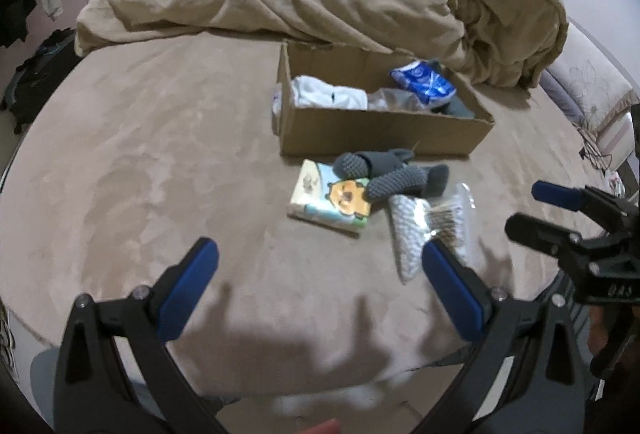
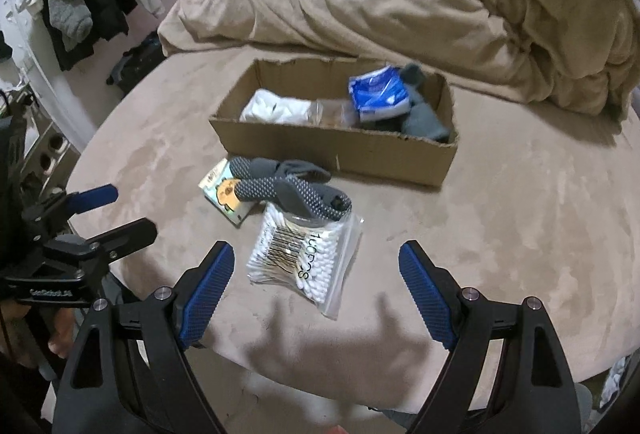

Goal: Organize objects
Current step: 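Move the left tool to the cartoon tissue pack while the right tool moves to the cotton swab bag, then grasp the cartoon tissue pack with the left tool while the right tool grasps the cotton swab bag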

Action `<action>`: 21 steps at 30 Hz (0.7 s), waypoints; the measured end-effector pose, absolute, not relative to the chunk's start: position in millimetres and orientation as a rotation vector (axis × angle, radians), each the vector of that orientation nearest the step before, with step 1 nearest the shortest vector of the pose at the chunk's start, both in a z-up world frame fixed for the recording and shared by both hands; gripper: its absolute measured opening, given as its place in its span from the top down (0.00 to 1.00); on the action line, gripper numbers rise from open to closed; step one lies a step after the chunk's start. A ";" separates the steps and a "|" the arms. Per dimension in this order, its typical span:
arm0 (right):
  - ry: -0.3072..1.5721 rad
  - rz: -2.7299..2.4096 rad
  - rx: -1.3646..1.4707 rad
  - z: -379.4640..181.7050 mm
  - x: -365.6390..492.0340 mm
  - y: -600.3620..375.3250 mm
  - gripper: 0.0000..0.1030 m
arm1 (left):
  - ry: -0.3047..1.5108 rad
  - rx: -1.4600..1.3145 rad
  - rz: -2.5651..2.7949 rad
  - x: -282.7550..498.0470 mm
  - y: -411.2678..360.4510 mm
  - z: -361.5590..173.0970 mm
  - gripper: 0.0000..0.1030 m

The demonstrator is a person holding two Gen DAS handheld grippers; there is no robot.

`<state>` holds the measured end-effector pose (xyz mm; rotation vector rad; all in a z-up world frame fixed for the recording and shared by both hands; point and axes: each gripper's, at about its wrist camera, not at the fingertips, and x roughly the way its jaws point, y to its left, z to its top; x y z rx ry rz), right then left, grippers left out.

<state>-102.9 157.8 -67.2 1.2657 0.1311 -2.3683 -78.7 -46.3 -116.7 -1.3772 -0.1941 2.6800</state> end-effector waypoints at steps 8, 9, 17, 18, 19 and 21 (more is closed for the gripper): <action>0.122 -2.316 1.353 -110.0 -123.2 150.8 0.16 | -0.104 -1.423 2.618 -116.5 -38.8 -151.2 0.00; 0.122 -2.316 1.353 -110.0 -123.2 150.8 0.16 | -0.091 -1.427 2.613 -120.0 -38.4 -156.2 0.00; 0.071 -2.249 1.399 -137.8 -133.3 146.8 0.16 | -0.168 -1.419 2.562 -135.4 -41.8 -177.7 0.01; 0.051 -2.237 1.402 -139.6 -135.0 146.9 0.16 | -0.168 -1.415 2.567 -137.2 -41.8 -179.7 0.01; 0.035 -2.228 1.405 -141.3 -137.1 146.8 0.16 | -0.151 -1.430 2.579 -139.3 -41.0 -181.8 0.02; 0.021 -2.219 1.402 -143.5 -139.1 145.8 0.16 | -0.111 -1.434 2.599 -143.0 -37.2 -183.8 0.04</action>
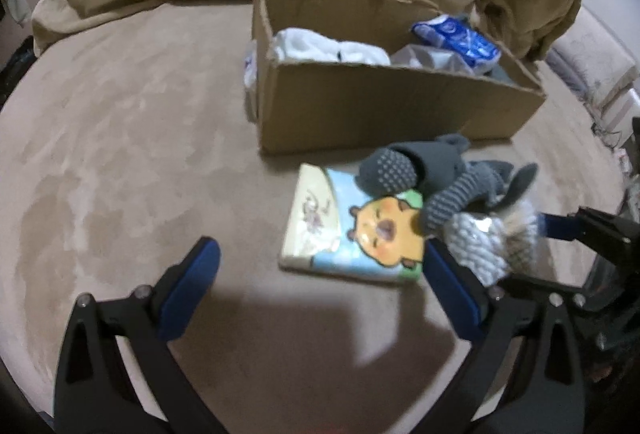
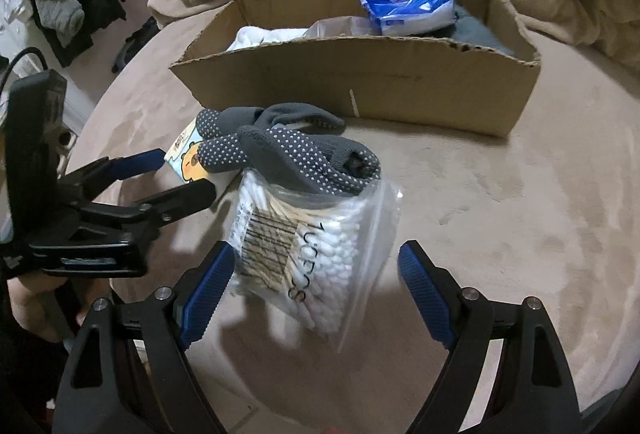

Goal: Organize objects
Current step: 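Grasp the cartoon tissue pack with the left tool while the right tool grasps the cotton swab bag, then lower the tissue pack into the box with the left tool while the right tool drops the swab bag in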

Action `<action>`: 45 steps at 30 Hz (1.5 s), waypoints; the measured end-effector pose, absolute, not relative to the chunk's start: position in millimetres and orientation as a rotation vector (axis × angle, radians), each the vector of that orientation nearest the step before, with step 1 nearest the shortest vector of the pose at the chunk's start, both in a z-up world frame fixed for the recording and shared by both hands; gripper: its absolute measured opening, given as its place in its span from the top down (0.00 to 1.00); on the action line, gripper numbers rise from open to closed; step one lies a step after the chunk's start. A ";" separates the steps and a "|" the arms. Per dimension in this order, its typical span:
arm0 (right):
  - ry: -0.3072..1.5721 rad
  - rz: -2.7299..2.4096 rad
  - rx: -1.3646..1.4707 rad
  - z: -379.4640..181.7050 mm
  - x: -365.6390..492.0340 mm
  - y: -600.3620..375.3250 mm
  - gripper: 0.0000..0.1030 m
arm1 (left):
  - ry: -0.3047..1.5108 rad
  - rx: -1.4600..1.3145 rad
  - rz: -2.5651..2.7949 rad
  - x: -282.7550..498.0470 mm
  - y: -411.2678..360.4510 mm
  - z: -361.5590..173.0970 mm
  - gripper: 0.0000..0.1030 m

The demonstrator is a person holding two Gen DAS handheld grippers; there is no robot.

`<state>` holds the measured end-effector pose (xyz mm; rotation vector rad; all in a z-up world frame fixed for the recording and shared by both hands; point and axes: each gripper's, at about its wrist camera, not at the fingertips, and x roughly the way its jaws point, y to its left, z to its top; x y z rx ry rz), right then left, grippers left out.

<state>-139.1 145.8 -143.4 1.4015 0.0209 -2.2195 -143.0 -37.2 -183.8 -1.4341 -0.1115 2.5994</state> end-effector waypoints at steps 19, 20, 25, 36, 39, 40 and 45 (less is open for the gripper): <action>-0.021 -2.223 1.366 -127.6 -124.5 152.7 0.45 | -0.209 -1.423 2.668 -115.2 -42.1 -156.7 0.36; -0.021 -2.233 1.362 -125.3 -122.8 154.8 0.45 | -0.213 -1.423 2.666 -112.0 -40.3 -154.7 0.36; -0.022 -2.270 1.351 -114.0 -113.2 162.3 0.45 | -0.235 -1.403 2.680 -88.8 -36.2 -138.2 0.36; -0.003 -2.340 1.290 -75.1 -96.3 186.4 0.44 | -0.291 -1.295 2.737 -54.2 -26.0 -78.9 0.36; -0.015 -2.371 1.251 -58.9 -94.7 195.3 0.44 | -0.297 -1.250 2.756 -51.2 -20.4 -61.5 0.36; -0.025 -2.383 1.238 -53.1 -95.0 197.6 0.44 | -0.300 -1.235 2.759 -51.6 -18.9 -55.0 0.36; -0.035 -2.406 1.189 -32.2 -96.6 201.3 0.44 | -0.314 -1.177 2.777 -57.1 -17.1 -33.2 0.35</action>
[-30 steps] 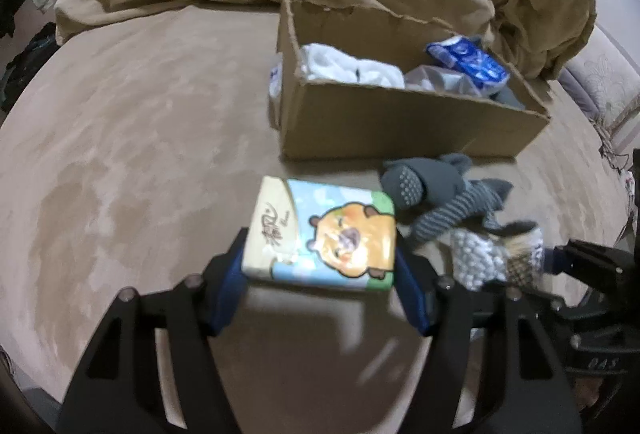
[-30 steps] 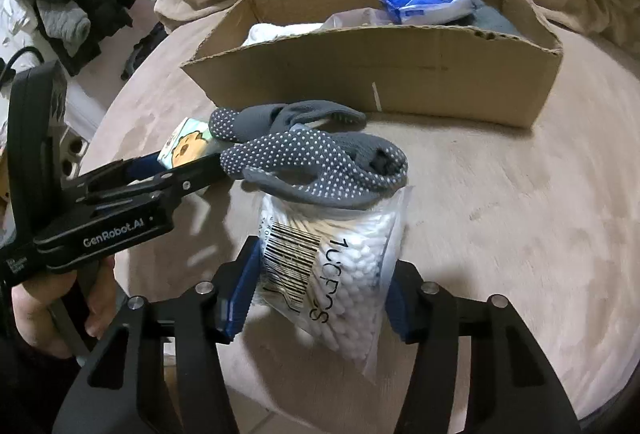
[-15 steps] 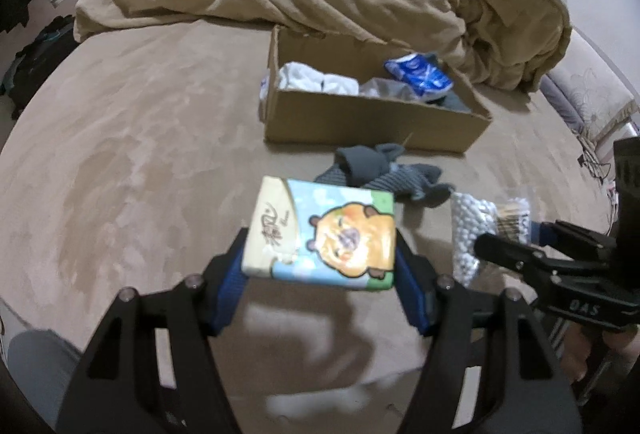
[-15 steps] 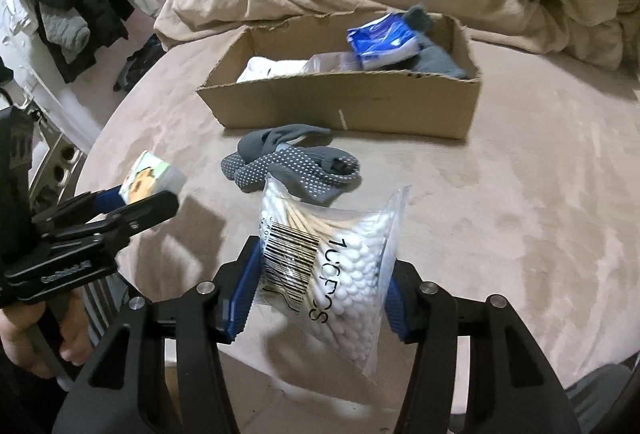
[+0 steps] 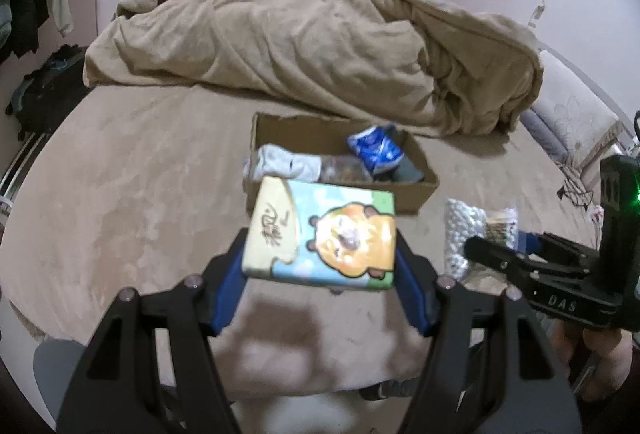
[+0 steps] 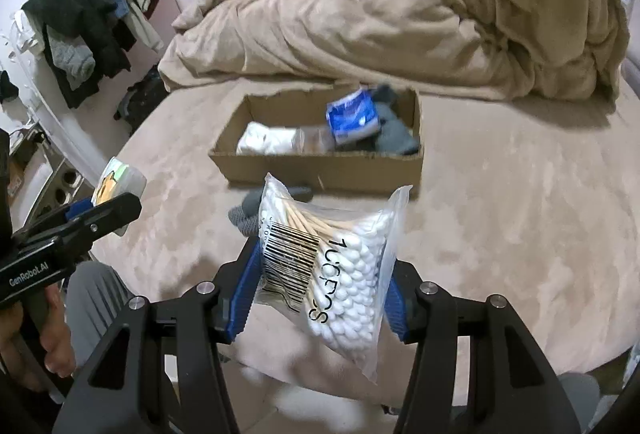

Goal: Organize objects
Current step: 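Lower the tissue pack into the box with the left tool while the right tool drops the swab bag in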

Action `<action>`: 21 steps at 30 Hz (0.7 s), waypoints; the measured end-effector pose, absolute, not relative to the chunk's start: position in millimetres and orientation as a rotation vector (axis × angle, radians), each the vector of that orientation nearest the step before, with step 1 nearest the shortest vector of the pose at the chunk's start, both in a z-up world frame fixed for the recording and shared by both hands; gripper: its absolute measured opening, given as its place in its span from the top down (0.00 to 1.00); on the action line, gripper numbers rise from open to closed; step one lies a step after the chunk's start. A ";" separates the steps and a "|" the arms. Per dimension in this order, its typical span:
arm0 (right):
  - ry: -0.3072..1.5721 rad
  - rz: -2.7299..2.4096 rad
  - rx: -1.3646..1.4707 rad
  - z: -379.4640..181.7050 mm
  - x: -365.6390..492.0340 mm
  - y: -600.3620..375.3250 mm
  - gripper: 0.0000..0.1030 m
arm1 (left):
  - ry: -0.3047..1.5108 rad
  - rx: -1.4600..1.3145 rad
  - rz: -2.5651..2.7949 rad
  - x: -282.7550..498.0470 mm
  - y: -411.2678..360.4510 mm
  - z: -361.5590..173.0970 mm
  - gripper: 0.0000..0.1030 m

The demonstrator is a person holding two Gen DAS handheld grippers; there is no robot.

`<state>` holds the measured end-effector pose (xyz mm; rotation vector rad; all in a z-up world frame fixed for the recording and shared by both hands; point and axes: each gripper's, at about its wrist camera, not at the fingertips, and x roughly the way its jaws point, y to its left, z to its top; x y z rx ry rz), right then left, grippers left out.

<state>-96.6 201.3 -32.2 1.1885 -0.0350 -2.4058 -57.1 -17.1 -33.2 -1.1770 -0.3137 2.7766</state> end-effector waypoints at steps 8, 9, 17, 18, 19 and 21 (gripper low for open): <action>-0.067 -2.440 1.088 0.1 -102.5 203.5 0.44 | -0.332 -1.117 2.808 -68.5 -21.3 -10.0 0.35; -0.067 -2.441 1.077 2.9 -104.9 203.0 0.44 | -0.335 -1.111 2.810 -71.1 -21.8 -8.0 0.35; -0.057 -2.470 1.010 20.0 -134.6 193.2 0.44 | -0.318 -1.064 2.837 -105.2 -34.3 1.1 0.35; -0.053 -2.472 1.008 20.2 -139.0 191.3 0.44 | -0.311 -1.060 2.838 -110.1 -35.2 0.6 0.35; -0.048 -2.473 1.007 19.6 -146.5 187.9 0.44 | -0.307 -1.062 2.838 -115.1 -36.0 -1.0 0.35; -0.041 -2.473 1.007 18.4 -157.4 182.4 0.44 | -0.314 -1.068 2.833 -126.2 -39.3 -5.8 0.35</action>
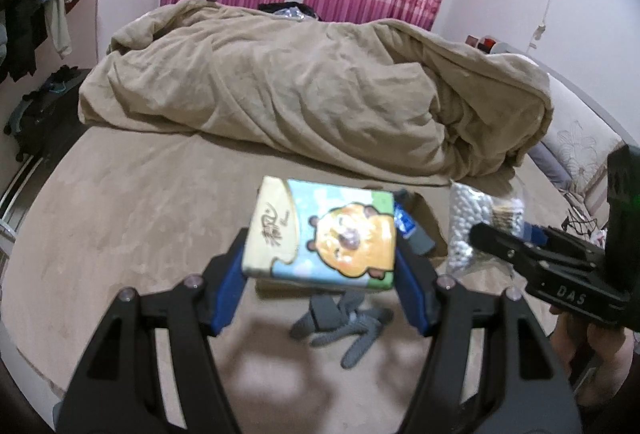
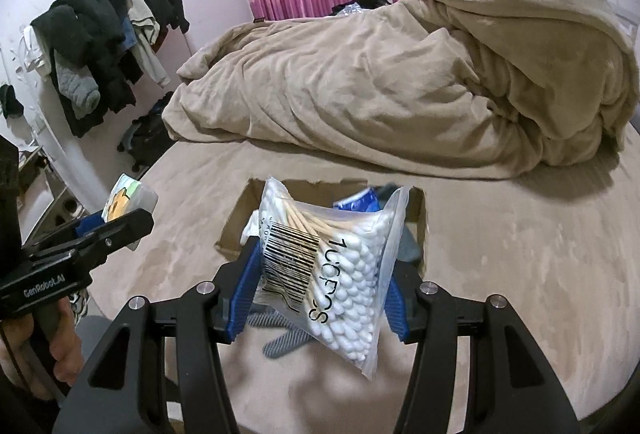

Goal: Organize objects
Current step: 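Lower the tissue pack into the box with the left tool while the right tool drops the swab bag in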

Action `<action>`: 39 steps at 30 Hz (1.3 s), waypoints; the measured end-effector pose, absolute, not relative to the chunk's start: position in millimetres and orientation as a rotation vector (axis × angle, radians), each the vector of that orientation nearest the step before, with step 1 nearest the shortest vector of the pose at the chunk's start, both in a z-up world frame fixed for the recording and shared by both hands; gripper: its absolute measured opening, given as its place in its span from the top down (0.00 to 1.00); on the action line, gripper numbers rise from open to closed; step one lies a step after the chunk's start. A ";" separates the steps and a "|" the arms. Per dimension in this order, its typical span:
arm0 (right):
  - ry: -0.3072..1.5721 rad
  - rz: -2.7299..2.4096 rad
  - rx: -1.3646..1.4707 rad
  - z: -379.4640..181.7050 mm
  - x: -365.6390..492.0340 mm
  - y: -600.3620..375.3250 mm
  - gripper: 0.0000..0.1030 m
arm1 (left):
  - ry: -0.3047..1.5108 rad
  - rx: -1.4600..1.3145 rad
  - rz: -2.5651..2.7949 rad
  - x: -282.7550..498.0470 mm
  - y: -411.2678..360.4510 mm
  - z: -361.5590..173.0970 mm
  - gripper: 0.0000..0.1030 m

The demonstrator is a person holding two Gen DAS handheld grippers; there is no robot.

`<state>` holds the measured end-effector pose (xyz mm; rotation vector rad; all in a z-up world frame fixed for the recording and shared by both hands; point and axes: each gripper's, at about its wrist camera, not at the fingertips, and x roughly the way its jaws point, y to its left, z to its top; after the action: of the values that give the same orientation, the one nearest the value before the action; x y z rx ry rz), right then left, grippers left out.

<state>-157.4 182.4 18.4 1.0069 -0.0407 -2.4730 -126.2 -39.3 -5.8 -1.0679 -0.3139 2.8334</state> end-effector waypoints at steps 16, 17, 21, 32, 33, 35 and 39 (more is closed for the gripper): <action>-0.038 -2.399 1.110 -58.8 -266.0 128.8 0.44 | -0.359 -1.206 2.728 -220.4 -45.5 -70.5 0.35; -0.038 -2.399 1.110 -58.8 -266.0 128.8 0.44 | -0.349 -1.211 2.732 -224.4 -44.9 -74.3 0.35; -0.085 -2.339 1.148 -74.7 -282.7 122.1 0.44 | -0.398 -1.256 2.698 -242.3 -50.3 -95.6 0.35; 0.018 -2.395 1.138 -92.1 -291.6 120.6 0.26 | -0.388 -1.290 2.695 -260.2 -48.7 -109.8 0.30; 0.025 -2.403 1.123 -89.1 -289.4 122.7 0.25 | -0.390 -1.293 2.693 -259.3 -48.7 -107.8 0.30; 0.032 -2.419 1.094 -83.1 -283.7 126.8 0.21 | -0.396 -1.294 2.701 -256.4 -50.0 -103.5 0.30; 0.022 -2.433 1.076 -72.7 -272.5 135.2 0.20 | -0.371 -1.267 2.732 -237.2 -48.7 -85.5 0.27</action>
<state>-272.6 135.2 -72.7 1.0756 0.0220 -2.4328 -237.2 -48.7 -85.5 -1.2669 -0.3712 2.7320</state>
